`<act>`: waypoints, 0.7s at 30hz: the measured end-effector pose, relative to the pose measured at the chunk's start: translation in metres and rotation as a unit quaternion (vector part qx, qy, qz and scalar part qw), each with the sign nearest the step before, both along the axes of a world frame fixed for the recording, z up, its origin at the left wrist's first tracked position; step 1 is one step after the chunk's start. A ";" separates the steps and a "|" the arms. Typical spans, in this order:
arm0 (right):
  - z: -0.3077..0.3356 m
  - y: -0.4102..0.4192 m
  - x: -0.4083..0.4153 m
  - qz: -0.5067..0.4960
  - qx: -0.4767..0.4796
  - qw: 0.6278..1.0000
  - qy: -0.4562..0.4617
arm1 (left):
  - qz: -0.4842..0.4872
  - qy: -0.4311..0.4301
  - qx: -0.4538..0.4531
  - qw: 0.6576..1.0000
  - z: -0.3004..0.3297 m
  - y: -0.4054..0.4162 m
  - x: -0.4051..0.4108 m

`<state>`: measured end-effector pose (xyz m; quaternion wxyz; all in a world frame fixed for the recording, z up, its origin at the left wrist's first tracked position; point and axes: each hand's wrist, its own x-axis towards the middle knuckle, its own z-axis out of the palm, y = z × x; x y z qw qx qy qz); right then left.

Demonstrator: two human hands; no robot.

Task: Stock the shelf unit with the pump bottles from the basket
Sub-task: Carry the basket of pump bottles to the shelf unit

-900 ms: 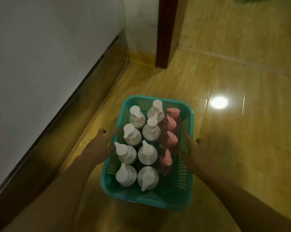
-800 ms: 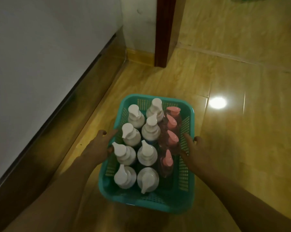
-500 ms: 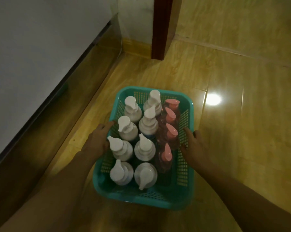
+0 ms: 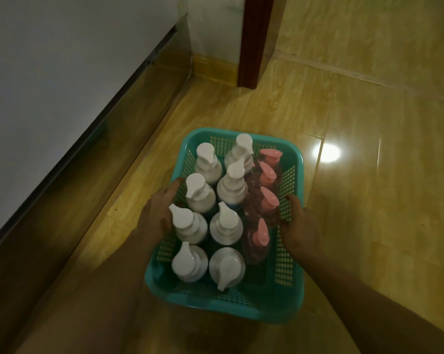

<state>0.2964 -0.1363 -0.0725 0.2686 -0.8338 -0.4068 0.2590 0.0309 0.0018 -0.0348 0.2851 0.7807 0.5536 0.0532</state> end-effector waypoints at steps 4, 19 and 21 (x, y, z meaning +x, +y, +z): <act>0.002 0.002 0.000 -0.009 0.049 0.998 0.031 | 0.025 -0.005 0.006 1.000 0.001 -0.008 0.000; 0.115 -0.051 -0.015 0.044 0.034 0.998 0.020 | 0.072 0.042 -0.035 0.996 0.116 -0.090 -0.033; 0.148 -0.062 -0.017 0.045 0.031 0.999 0.002 | 0.066 0.029 -0.042 0.996 0.154 -0.103 -0.036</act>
